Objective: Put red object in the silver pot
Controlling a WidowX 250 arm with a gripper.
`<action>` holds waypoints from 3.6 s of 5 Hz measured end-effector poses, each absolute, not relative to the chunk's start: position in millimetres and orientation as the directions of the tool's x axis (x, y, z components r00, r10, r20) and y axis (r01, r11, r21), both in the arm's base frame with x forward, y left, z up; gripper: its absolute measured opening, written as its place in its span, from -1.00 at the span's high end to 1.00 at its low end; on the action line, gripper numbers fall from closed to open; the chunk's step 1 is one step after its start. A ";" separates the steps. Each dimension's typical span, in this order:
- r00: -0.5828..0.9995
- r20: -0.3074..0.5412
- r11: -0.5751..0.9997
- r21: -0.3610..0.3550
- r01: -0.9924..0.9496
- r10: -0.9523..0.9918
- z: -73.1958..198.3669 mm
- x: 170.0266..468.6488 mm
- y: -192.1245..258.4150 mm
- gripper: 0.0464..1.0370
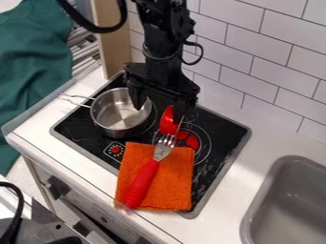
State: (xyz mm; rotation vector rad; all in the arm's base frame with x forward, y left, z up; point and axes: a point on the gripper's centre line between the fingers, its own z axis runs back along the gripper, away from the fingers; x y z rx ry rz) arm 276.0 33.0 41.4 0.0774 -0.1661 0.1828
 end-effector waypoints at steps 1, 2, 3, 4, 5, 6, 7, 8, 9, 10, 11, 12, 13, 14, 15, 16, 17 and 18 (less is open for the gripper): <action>0.975 0.134 0.980 0.059 -0.188 0.179 31.7 271.4 31.8 -0.93; 0.979 0.112 0.984 0.039 -0.175 0.170 18.8 284.2 27.2 -0.93; 0.987 0.099 0.991 0.035 -0.129 0.125 10.0 296.6 14.5 -0.93; 0.989 0.086 0.992 0.043 -0.122 0.118 4.8 308.4 5.2 -0.93; 0.984 0.080 0.986 0.028 -0.162 0.159 -0.7 318.0 6.9 -0.93; 0.977 0.062 0.978 0.038 -0.205 0.202 -5.4 324.6 22.9 -0.93; 0.974 0.084 0.976 0.043 -0.214 0.210 0.5 332.8 30.2 -0.93; 0.974 0.100 0.977 0.042 -0.208 0.203 6.4 339.8 31.3 -0.93; 0.972 0.065 0.973 0.038 -0.228 0.225 -7.0 336.4 40.4 -0.93; 0.974 0.036 0.973 0.042 -0.227 0.225 -17.8 337.0 43.2 -0.93; 0.973 0.020 0.972 0.045 -0.231 0.231 -23.4 336.9 46.5 -0.93; 0.972 0.003 0.971 0.044 -0.237 0.237 -30.1 334.0 50.9 -0.81; 0.972 -0.016 0.971 0.042 -0.236 0.236 -37.9 333.2 50.1 -0.30; 0.970 -0.016 0.970 0.041 -0.241 0.242 -37.9 333.2 49.9 0.00; 0.972 -0.009 0.972 0.030 -0.233 0.233 -37.7 334.5 48.5 0.00; 0.980 0.080 0.983 -0.032 -0.183 0.185 -19.5 338.2 39.4 0.00; 0.972 0.167 0.986 -0.061 -0.158 0.166 3.4 341.1 39.8 0.00; 0.961 0.172 0.976 -0.059 -0.208 0.215 9.9 337.3 65.0 0.00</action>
